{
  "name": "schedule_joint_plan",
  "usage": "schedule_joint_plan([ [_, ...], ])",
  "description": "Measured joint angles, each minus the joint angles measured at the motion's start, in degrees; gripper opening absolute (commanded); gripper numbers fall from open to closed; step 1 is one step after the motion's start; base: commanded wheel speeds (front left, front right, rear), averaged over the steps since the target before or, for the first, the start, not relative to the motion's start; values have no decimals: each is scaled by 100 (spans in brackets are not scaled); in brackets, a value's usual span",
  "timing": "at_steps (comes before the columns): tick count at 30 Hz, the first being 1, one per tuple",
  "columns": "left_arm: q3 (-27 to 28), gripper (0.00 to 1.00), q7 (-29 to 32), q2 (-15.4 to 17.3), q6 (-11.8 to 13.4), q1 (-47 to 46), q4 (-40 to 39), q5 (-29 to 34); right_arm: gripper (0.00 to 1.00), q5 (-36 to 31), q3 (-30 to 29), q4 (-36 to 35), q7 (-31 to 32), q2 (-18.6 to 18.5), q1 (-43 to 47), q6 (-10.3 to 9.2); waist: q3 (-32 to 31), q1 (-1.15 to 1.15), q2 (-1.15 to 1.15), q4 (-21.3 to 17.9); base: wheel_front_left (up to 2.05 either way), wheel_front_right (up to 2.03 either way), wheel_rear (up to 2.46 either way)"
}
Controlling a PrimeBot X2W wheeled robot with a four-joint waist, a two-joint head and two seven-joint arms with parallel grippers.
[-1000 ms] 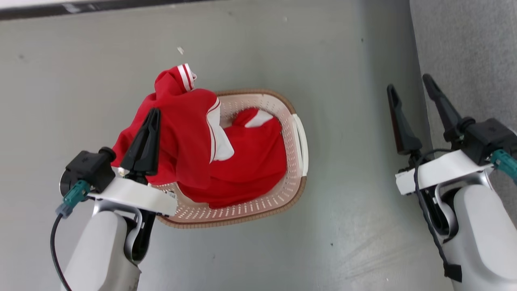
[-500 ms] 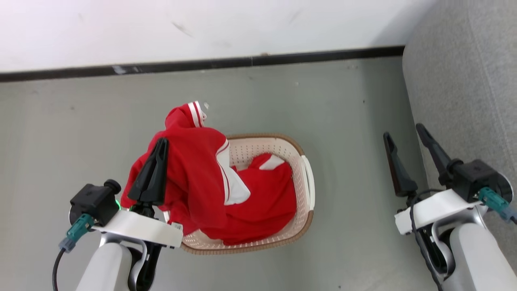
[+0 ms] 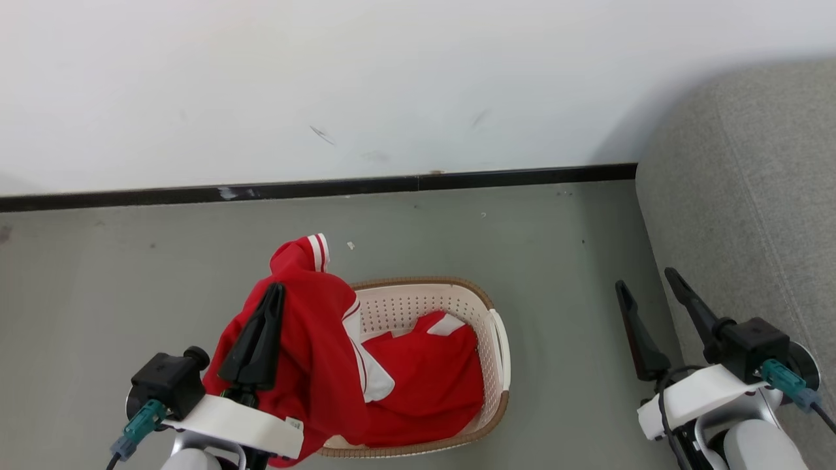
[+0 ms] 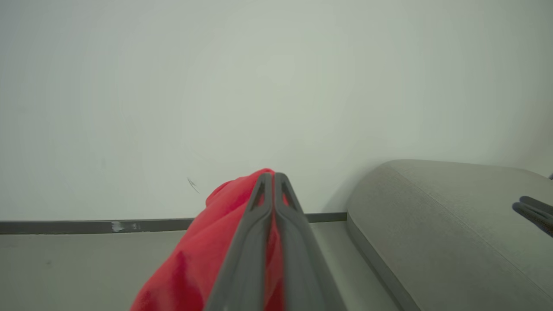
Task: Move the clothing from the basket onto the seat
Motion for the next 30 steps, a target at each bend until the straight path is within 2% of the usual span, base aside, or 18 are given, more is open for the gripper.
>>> schedule_joint_plan([
  [11,-116,0,58,19,27,444,-188,-54,100,-18,196,-10,0,21,434,0,-599,0,0,1,0,0,0],
  [16,-182,0,159,23,63,614,-336,-91,100,-66,530,-42,0,21,526,0,-805,0,0,0,0,0,0],
  [20,-229,0,232,29,99,731,-471,-91,100,-67,983,-105,0,16,524,0,-940,0,0,0,0,0,0],
  [30,-399,0,476,48,151,903,-859,-91,100,-108,2872,-91,0,5,101,3,-1088,0,0,-43,0,0,0],
])
